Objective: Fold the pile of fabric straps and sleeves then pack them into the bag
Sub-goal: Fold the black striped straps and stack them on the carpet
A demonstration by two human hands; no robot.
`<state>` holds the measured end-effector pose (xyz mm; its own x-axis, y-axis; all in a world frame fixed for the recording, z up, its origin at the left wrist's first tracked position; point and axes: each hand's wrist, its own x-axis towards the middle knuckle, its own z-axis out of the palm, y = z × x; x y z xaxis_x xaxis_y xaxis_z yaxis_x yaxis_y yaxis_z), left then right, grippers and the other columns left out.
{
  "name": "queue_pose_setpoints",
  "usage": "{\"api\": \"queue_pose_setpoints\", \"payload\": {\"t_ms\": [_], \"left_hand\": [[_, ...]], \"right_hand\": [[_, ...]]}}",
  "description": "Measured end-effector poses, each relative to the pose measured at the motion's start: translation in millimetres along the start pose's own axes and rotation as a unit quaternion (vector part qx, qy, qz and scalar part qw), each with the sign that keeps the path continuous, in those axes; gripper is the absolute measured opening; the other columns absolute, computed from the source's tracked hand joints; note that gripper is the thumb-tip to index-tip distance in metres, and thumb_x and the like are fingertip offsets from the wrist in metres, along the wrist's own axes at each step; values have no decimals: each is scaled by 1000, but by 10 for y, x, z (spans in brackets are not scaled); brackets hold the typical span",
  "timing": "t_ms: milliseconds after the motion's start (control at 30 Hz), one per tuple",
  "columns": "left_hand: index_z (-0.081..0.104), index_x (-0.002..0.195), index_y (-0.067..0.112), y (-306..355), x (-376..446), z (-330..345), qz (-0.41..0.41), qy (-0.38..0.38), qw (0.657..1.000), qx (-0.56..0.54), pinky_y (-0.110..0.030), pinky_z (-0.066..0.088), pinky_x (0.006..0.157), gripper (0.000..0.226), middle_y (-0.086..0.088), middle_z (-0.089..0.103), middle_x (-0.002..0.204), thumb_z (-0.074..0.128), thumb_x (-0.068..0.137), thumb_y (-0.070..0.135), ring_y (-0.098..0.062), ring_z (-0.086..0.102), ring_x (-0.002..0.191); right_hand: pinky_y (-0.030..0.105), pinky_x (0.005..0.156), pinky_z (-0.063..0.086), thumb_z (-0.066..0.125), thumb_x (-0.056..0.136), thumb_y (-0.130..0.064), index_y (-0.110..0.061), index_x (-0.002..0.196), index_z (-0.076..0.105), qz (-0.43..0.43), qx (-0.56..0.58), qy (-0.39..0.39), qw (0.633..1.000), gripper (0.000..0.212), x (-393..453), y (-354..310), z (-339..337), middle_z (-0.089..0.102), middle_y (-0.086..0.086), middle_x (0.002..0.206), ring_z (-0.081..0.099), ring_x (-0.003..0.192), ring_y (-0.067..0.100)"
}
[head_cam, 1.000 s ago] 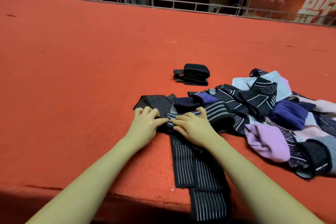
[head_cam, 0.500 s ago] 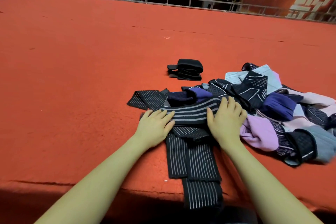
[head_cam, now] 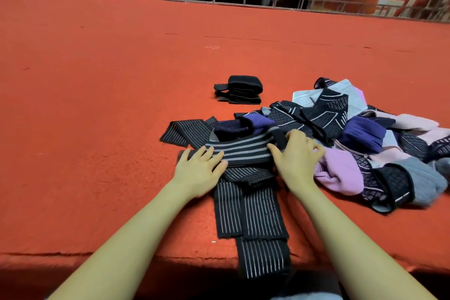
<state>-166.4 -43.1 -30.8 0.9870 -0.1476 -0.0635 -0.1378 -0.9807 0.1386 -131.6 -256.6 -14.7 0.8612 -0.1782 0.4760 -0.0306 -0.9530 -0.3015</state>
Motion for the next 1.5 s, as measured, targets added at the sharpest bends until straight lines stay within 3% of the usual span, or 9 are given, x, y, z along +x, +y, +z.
{"api": "queue_pose_setpoints", "payload": {"t_ms": [167,333,533,700,867,933,1100,1333,1500], "left_hand": [[18,150,36,-81,-8,19,18,1,999,-28,-47,-3,118,49,8,12,159,15,102,47,-8,2,146],[39,143,33,-340,-13,89,67,83,994,-38,-35,6,114,41,14,29,153,30,103,36,-1,18,143],[73,88,17,-558,-73,73,58,291,952,-73,-32,22,80,43,4,69,98,33,86,35,-22,64,96],[62,121,19,-509,-58,5,0,292,947,-137,-32,22,86,51,5,62,118,26,92,40,-18,55,110],[60,102,22,-303,85,-20,-80,227,962,-129,-35,25,90,29,6,62,107,38,100,41,-19,51,108],[55,95,20,-235,142,-24,-118,231,961,-99,-34,26,87,28,5,60,103,43,97,45,-20,50,105],[35,137,14,-57,212,125,-186,184,963,-64,-39,25,101,56,-4,49,132,44,95,50,-26,40,124],[32,142,19,-44,157,172,-160,160,972,-67,-41,17,105,51,0,50,136,37,99,45,-27,30,134],[16,151,22,-19,47,118,-140,178,968,-108,-39,18,104,62,1,50,129,40,99,43,-24,38,124]], "right_hand": [[38,76,19,65,79,-25,-16,96,50,-65,27,54,996,24,11,-289,-38,63,2,82,59,82,28],[37,73,22,66,73,-28,-13,91,64,-192,20,130,972,24,-10,-724,74,64,2,75,59,68,26],[41,87,24,29,86,-49,-10,111,65,-298,-89,-52,949,58,-154,-1017,403,70,1,91,64,83,24],[42,94,13,-1,86,-52,-16,123,56,-379,-72,-141,912,77,-194,-915,398,60,-4,126,56,112,20],[34,80,18,40,92,-29,-19,85,67,-261,54,-38,963,30,-168,-786,415,68,-7,100,61,95,20],[35,78,23,43,86,-31,-15,88,65,-198,61,44,977,27,-207,-713,446,65,0,101,57,92,25],[51,92,31,73,77,-34,6,105,59,-45,25,21,998,51,-294,-652,493,51,27,127,48,113,43],[48,104,14,61,88,-39,6,108,60,-30,44,-51,997,49,-322,-619,484,36,23,145,30,132,39],[46,93,22,56,87,-37,-2,110,57,-73,99,-24,992,42,-356,-612,434,55,16,119,47,111,38]]}}
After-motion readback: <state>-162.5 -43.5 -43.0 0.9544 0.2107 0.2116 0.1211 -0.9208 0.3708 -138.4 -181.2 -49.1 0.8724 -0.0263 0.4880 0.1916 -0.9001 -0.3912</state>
